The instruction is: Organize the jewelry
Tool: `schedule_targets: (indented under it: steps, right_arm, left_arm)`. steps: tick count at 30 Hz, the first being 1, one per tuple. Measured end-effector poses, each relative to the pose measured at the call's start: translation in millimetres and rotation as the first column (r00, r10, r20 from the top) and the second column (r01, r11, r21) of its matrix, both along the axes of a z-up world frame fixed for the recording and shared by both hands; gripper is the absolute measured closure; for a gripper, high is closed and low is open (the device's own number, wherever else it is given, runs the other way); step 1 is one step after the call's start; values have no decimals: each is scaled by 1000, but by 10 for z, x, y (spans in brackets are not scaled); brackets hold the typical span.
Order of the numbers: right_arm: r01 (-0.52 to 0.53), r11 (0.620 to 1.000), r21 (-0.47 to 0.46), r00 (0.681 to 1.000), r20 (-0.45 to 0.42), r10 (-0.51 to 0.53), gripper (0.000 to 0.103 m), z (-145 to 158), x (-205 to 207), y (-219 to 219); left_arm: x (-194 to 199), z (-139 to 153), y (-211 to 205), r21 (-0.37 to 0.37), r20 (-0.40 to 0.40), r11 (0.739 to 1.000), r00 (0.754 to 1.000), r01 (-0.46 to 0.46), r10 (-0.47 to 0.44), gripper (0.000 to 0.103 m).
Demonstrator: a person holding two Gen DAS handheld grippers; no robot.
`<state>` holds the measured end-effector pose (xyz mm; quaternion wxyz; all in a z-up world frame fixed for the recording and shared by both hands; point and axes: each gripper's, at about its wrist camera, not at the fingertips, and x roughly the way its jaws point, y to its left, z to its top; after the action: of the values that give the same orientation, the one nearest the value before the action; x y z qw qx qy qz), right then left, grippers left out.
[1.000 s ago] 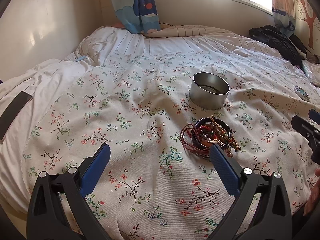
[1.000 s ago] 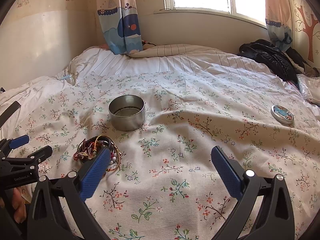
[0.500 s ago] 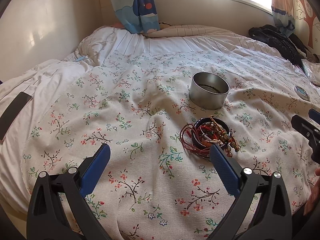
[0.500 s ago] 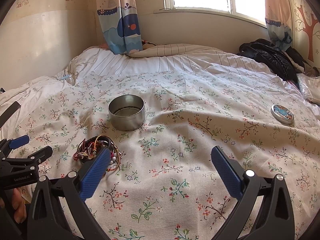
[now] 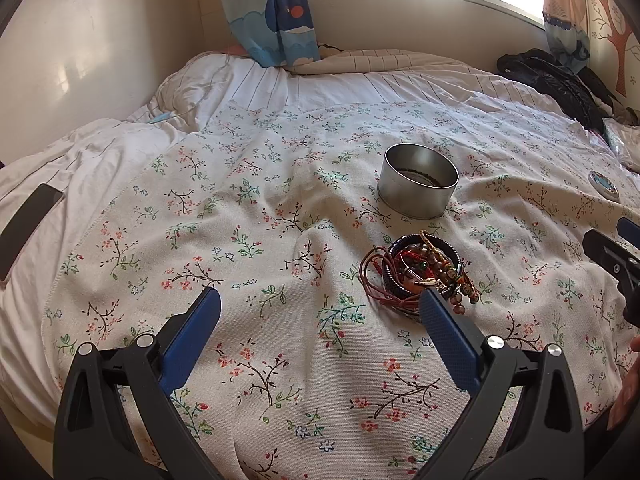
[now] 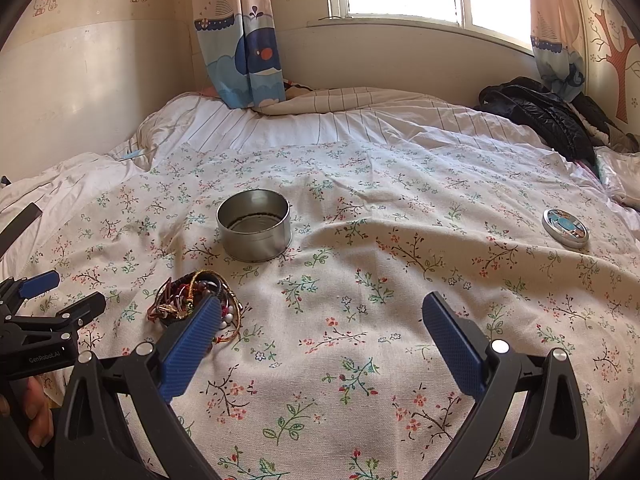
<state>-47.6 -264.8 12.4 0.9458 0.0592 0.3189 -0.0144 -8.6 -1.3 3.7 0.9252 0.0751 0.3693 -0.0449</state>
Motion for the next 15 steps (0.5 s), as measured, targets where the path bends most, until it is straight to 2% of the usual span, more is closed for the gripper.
schedule_targets:
  steps: [5, 10, 15]
  right_arm:
    - [-3, 1000, 3, 1000, 3, 3, 6, -8, -8, -1]
    - [-7, 999, 52, 1000, 5, 7, 6, -3, 0, -6]
    - [3, 1000, 31, 1000, -29, -2, 6, -18, 38, -1]
  left_arm:
    - [0, 8, -10, -4, 5, 1000, 1000, 7, -7, 8]
    - [-3, 3, -150, -8, -2, 996, 996, 92, -92, 8]
    - [129, -44, -395, -11, -1, 986, 986, 164, -164, 8]
